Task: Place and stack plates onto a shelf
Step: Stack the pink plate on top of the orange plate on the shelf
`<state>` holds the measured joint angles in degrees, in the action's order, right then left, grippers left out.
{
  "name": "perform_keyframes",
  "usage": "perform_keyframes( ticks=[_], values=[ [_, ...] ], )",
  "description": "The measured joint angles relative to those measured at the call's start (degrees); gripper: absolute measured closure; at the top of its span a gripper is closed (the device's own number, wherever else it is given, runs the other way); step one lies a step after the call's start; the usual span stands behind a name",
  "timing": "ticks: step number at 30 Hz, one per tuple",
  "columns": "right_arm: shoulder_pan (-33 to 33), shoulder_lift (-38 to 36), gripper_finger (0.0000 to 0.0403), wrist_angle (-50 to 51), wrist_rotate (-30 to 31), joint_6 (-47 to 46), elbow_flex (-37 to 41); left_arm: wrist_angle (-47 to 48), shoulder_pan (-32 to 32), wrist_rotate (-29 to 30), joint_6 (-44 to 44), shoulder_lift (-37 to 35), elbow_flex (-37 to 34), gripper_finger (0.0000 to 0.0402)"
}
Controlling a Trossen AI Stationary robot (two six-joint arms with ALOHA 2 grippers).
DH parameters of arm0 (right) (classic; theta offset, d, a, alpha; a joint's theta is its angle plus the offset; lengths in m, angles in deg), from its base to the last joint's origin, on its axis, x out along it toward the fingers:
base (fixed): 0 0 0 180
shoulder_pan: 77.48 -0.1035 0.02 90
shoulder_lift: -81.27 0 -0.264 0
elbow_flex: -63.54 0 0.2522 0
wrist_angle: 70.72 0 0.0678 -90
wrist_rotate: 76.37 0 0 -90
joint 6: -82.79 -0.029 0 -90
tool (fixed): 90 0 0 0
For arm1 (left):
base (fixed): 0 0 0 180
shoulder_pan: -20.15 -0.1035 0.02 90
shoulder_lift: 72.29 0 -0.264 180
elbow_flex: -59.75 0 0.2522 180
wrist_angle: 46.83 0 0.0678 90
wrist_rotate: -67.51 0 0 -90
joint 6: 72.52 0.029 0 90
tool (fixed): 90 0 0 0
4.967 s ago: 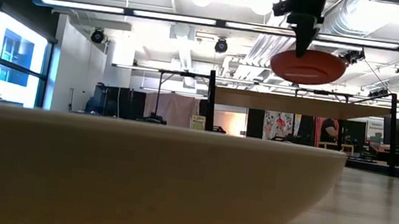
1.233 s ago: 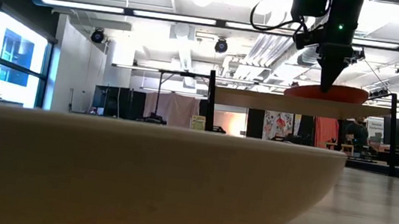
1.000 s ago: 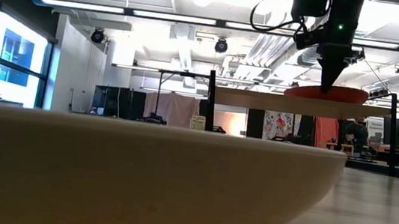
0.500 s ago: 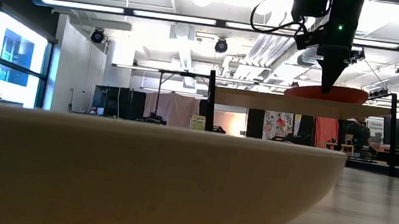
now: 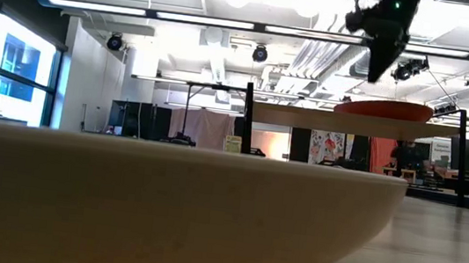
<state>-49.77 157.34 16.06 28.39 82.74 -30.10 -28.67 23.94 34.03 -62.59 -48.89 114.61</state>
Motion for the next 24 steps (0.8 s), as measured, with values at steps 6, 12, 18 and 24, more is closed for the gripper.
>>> perform_keyframes(
  ticks=[6, 12, 18, 24],
  values=[
    [0.0, 0.0, 0.0288, -0.5, 0.0, -0.2, -5.6, -8.8, 0.0, -0.9, 9.8, 4.8, 0.8, 0.0312],
    [0.0, 0.0, 0.0288, -1.3, -0.2, -3.3, -9.4, -8.6, 0.0, -1.7, 11.8, 10.4, 3.7, 0.0312],
    [0.0, 0.0, 0.0288, -2.1, -0.3, -3.9, -10.9, -8.6, 0.0, -6.2, 18.9, 16.7, 8.5, 0.0312],
    [0.0, 0.0, 0.0288, -2.0, -0.4, -3.6, -10.3, -8.0, -0.9, -6.4, 27.5, 23.0, 13.2, 0.0312]
  ],
)
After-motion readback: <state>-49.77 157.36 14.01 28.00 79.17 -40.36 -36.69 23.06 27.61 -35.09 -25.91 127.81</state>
